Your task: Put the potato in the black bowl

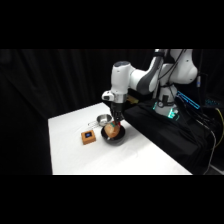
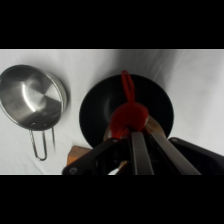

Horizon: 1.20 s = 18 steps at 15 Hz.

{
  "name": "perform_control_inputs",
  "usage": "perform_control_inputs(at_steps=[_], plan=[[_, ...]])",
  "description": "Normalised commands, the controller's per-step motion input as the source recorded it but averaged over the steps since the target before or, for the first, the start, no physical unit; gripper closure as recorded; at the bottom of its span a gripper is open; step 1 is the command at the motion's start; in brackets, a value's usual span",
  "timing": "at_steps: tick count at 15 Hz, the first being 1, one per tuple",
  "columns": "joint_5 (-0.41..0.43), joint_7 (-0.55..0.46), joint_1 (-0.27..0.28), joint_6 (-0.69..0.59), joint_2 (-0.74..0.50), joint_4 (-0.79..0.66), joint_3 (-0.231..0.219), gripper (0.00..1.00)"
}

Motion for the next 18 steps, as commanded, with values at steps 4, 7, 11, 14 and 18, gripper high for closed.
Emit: perform_control_inputs(at_steps=[4, 7, 11, 14, 18], plan=[[-0.137, 0.02, 0.034, 0.12, 0.13, 0.13, -0.09, 0.52], [-0.125, 0.01, 0.045, -0.2, -0.16, 0.12, -0.095, 0.28], [0.046, -0.06, 0.019, -0.55, -0.31, 0.18, -0.016, 0.0], [0.08, -0.06, 0.007, -0.7, -0.34, 0.3, 0.019, 0.0], [0.145, -0.13, -0.028, -0.59, -0.19, 0.39, 0.011, 0.0]])
